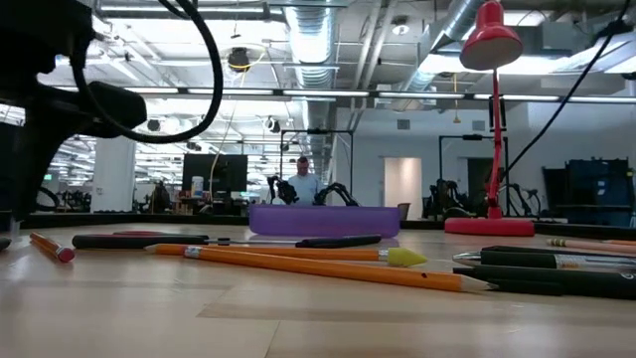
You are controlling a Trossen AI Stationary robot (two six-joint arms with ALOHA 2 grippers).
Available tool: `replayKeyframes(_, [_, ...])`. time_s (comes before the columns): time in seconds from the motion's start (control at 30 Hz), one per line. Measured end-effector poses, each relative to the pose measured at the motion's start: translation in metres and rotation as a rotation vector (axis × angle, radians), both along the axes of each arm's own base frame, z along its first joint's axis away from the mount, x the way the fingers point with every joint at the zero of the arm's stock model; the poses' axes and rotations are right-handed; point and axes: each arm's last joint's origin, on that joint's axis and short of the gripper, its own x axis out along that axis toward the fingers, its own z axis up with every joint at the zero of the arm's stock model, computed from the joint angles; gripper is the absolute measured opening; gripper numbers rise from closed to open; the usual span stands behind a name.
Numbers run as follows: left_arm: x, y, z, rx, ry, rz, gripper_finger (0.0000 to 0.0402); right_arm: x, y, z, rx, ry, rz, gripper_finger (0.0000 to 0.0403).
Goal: Pick & place school supplies into a supply box
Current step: Put the black pen into the purple supply box
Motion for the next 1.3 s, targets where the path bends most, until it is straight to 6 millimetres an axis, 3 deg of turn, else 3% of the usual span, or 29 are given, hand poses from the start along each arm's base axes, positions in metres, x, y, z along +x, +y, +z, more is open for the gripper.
replayKeyframes(0.33, [0.001,0.008,-0.006,0.023,0.002,-0.052,0.0117,0.004,0.003,-0.004,-0.012,0.013,-0.006,0.0121])
replayKeyframes(1.17, [-0.002,0.02,-0.02,-0.013,0.04,-0.122,0.0114,0.004,0.002,-0.004,-0.014,0.018,-0.008,0.0121])
replayKeyframes(1.3, [0.001,0.025,-0.02,-0.013,0.04,-0.078,0.0094,0.004,0.002,-0.004,-0.014,0.018,-0.008,0.0121])
